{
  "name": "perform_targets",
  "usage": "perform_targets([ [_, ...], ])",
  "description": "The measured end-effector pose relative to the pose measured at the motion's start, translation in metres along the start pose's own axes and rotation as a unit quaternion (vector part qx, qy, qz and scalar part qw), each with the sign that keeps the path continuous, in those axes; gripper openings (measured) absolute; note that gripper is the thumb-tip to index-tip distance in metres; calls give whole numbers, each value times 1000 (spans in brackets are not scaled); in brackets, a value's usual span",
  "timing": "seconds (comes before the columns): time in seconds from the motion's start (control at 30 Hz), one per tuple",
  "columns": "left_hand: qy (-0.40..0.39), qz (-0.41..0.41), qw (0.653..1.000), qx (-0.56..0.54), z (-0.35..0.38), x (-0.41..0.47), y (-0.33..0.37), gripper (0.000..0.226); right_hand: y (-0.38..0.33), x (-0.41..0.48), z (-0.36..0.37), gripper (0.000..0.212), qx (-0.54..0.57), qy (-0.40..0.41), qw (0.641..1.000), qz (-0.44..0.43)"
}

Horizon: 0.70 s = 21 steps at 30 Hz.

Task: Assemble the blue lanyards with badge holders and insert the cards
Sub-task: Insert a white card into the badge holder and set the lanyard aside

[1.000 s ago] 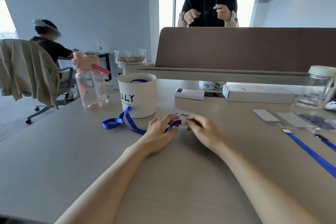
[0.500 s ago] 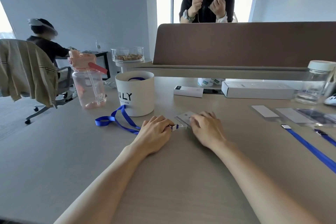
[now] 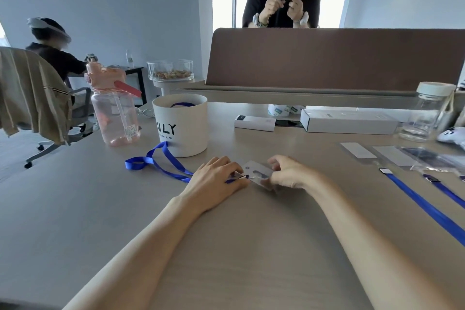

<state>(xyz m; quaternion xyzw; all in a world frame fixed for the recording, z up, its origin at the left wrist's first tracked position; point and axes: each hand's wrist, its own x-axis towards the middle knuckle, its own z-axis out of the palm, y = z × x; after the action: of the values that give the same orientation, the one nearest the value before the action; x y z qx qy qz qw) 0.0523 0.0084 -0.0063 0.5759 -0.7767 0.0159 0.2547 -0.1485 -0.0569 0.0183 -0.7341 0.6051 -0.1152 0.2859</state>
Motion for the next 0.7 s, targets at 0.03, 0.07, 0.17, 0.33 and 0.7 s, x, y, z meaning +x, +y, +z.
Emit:
perform_targets([
  [0.03, 1, 5, 1000, 5, 0, 1, 2, 32, 0, 0, 1, 79, -17, 3, 1000, -3],
  [0.07, 2, 10, 1000, 9, 1, 1, 4, 29, -1, 0, 2, 72, -35, 7, 999, -1],
  [0.17, 16, 11, 1000, 3, 2, 2, 3, 19, -6, -6, 1, 79, -95, 3, 995, 9],
  [0.33, 60, -83, 993, -54, -3, -1, 2, 10, -20, -18, 2, 96, -167, 6, 986, -4],
  [0.7, 79, -192, 956, -209, -9, 3, 1, 11, -9, -17, 0, 35, 126, 52, 991, -5],
])
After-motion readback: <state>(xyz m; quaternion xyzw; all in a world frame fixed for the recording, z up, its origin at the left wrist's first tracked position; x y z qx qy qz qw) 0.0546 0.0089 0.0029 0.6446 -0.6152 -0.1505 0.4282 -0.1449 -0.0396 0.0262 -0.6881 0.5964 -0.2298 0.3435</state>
